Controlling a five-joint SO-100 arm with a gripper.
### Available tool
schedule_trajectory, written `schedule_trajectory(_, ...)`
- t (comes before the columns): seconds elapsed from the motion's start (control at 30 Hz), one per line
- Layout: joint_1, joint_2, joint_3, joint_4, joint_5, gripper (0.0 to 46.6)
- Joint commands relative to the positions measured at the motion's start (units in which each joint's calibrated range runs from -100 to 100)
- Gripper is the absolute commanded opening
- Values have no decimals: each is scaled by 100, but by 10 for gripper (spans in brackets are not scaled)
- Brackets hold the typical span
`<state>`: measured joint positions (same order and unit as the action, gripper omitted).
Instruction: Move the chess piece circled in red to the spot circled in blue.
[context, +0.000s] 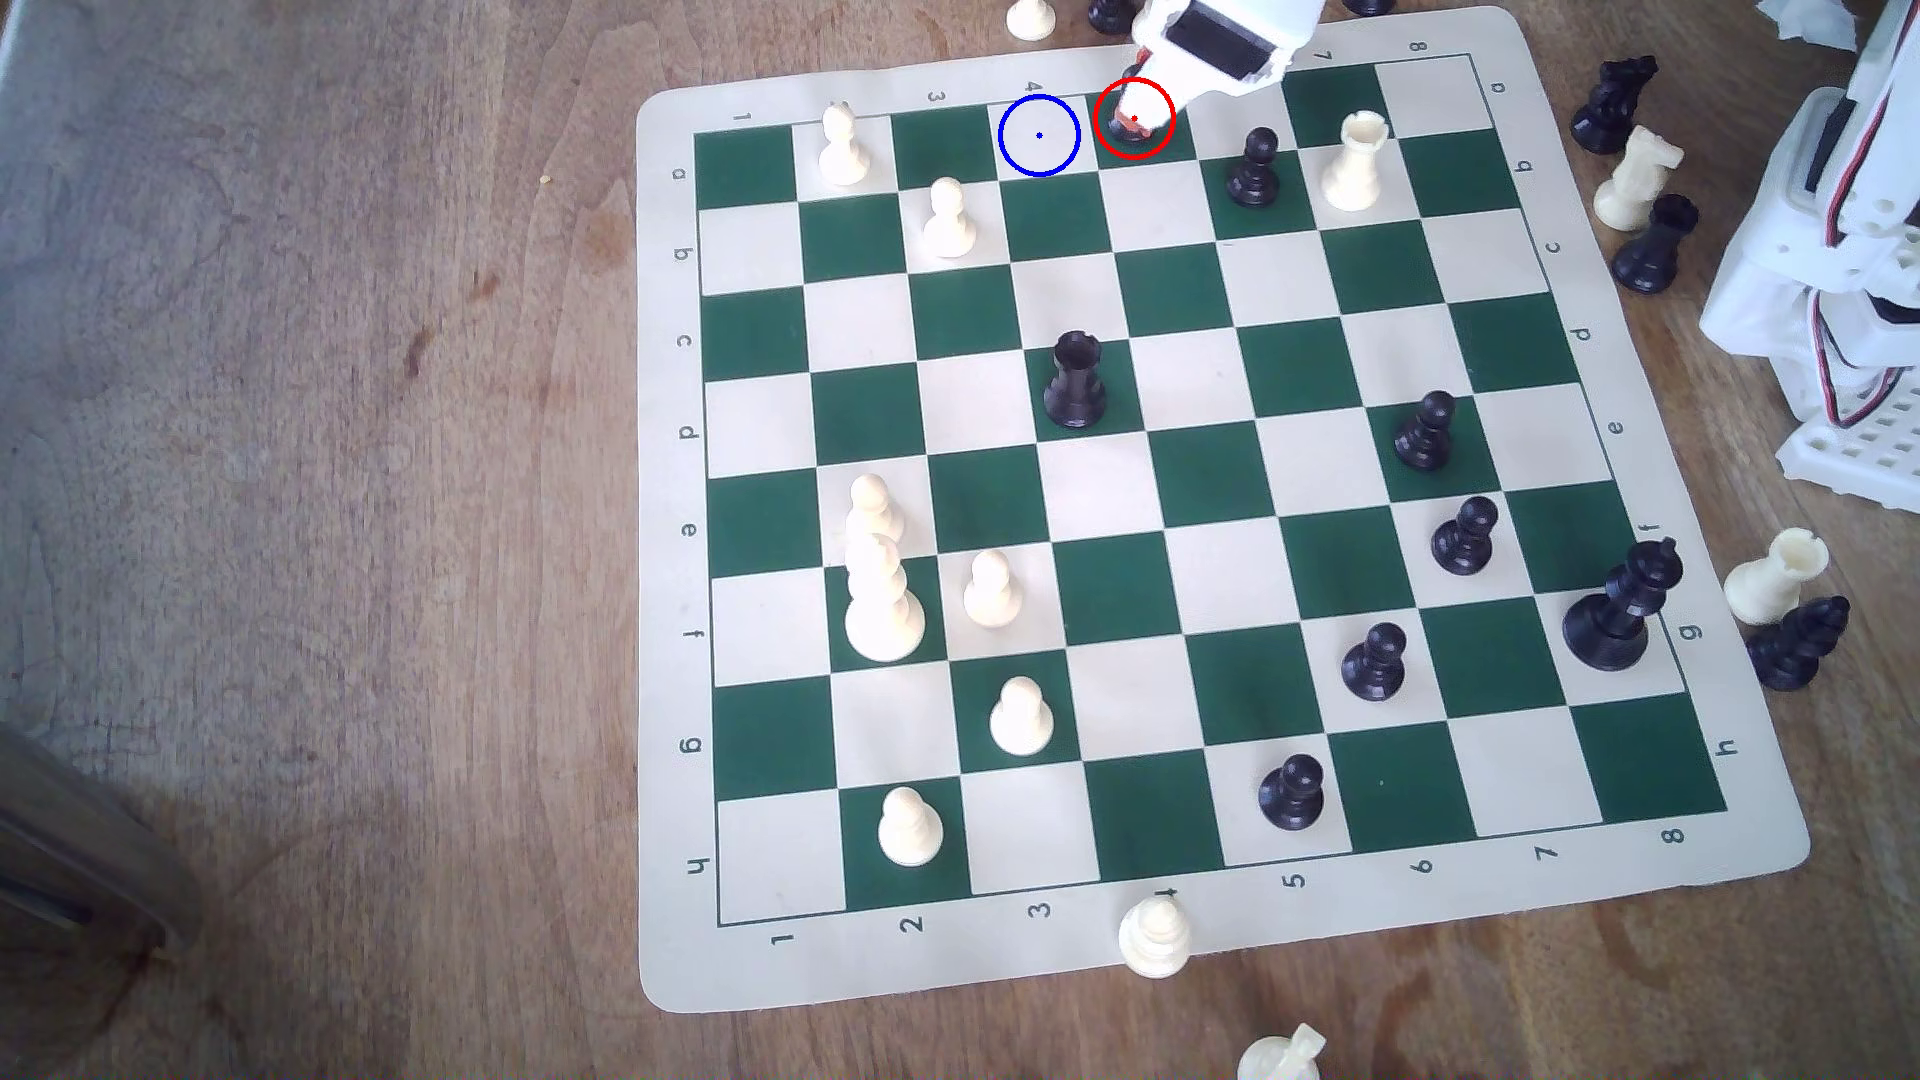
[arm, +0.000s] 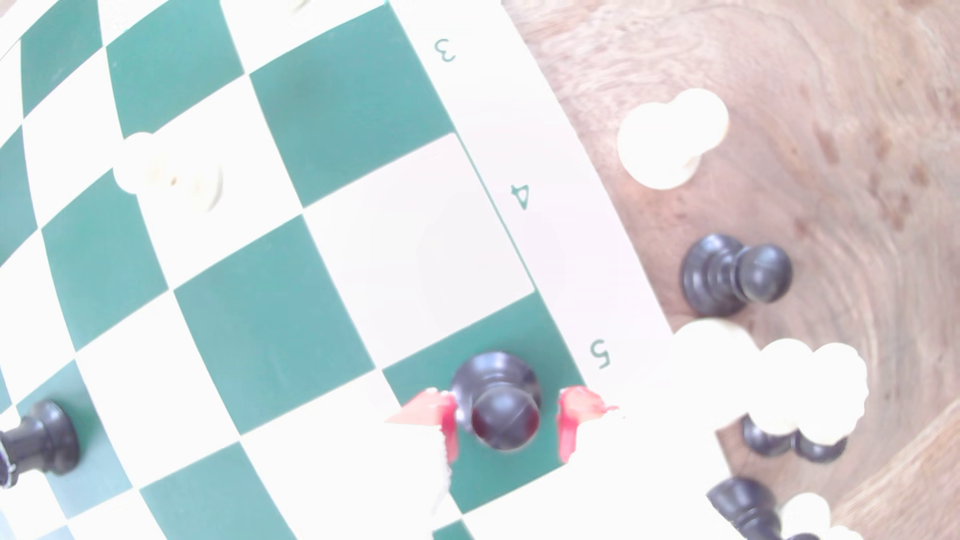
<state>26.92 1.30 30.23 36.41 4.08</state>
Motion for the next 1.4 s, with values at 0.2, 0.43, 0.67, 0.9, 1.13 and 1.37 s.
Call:
schedule_trajectory(0.2,11,-87,-22,-79,-20,74)
schedule_trajectory(0.43,-28,-138,87,-177,-29,2)
schedule_trajectory(0.67,-44,-334,-86,175,-34,2)
schedule_trajectory(0.9,-122,-767,-902,1002,-186,2)
schedule_trajectory(1.13,-247,-741,-1781,1387,-283,2)
schedule_trajectory(1.37,-459,-410,-2860,1797,-357,2)
